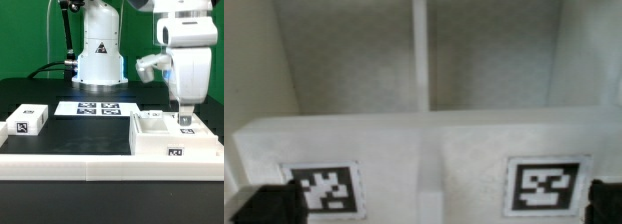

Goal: Assemble cabinet

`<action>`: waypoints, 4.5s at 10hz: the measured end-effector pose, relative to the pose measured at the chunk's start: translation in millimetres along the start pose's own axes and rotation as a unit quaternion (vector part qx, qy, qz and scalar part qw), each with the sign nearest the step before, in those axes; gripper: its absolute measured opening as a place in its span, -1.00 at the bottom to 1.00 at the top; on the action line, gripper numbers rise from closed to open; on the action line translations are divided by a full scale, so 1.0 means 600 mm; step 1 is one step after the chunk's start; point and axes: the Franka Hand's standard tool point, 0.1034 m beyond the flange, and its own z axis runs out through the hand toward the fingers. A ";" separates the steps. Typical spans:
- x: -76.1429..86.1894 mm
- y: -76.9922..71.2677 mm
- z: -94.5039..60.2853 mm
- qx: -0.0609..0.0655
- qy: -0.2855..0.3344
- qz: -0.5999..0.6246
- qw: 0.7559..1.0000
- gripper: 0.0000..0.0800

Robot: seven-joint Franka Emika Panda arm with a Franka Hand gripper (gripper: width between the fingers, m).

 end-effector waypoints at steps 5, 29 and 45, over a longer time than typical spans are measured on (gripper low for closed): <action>-0.017 -0.108 -0.006 0.009 -0.011 0.003 1.000 0.99; -0.035 -0.266 0.099 0.042 0.006 0.018 0.999 0.02; -0.064 -0.221 0.017 0.037 -0.024 0.031 0.999 -0.82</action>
Offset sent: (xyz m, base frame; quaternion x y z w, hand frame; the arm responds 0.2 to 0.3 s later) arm -0.0612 0.0039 0.0029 -0.0003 0.0181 0.0123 0.9998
